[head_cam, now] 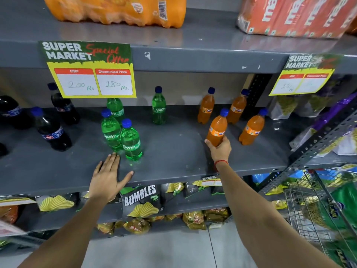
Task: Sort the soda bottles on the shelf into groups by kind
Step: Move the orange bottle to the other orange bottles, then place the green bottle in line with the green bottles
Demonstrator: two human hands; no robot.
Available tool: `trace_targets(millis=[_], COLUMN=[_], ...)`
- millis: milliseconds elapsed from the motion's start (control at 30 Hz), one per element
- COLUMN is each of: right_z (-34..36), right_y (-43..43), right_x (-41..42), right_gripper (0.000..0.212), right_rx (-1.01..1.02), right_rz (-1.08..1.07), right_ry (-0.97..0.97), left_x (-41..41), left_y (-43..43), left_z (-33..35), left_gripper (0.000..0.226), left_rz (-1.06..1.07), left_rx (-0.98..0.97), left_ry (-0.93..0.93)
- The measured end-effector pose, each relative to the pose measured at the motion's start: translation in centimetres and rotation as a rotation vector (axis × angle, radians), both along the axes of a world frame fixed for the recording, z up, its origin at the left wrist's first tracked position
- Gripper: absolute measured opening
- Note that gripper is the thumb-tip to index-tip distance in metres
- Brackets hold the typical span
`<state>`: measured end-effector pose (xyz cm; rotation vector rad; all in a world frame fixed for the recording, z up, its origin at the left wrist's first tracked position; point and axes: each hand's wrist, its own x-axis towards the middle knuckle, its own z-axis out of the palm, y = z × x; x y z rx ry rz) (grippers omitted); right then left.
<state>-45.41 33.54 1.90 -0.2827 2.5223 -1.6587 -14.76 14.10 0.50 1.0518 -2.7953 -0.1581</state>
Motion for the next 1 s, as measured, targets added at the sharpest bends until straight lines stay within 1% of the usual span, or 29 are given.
trace_targets(millis=[400,500,600,667,733,800,833,900,933,1000], right_z=[-0.4,-0.3,-0.5,-1.1,-1.5,-1.9,-2.0,-1.9,-1.7,-1.2], right_y=[-0.2,-0.3,-1.1,-2.2,-3.8,-5.8,-6.8,-8.8,-9.7,-11.5], right_x=[-0.6,0.4,3.7,7.1,10.7,14.1,15.6,18.0,18.8,19.7], right_gripper=[0.068,0.072,0.064,0.058,0.051,0.048,0.051,0.063,0.07,0.081], right_rx=[0.021,-0.011,-0.098,-0.134,-0.165,-0.174,-0.164,-0.124,-0.103,-0.077], right_rz=[-0.056,-0.12,-0.229,-0.232,-0.138,0.059,0.171,0.357,0.413,0.455], right_ry=[0.031,0.018,0.073,0.153,0.173,0.154,0.142,0.122,0.108,0.082], left_x=[-0.1,-0.1,-0.1,-0.1,0.0,0.0,0.0,0.1,0.0,0.2], left_y=[-0.2,-0.3,-0.4,-0.3,-0.3,-0.3,-0.2,-0.3,-0.3,-0.5], left_z=[-0.2,-0.2,-0.1,-0.1,-0.1,0.0,0.0,0.0,-0.1,-0.1], left_gripper=[0.109,0.109,0.108,0.109,0.109,0.11,0.11,0.112,0.113,0.115], left_rz=[0.002,0.008,0.008,0.001,-0.005,-0.011,-0.011,-0.012,-0.014,-0.019], left_rx=[0.01,0.002,0.001,0.002,0.008,0.016,0.017,0.028,0.035,0.052], left_ry=[-0.014,-0.029,-0.045,-0.044,-0.043,-0.04,-0.039,-0.032,-0.029,-0.02])
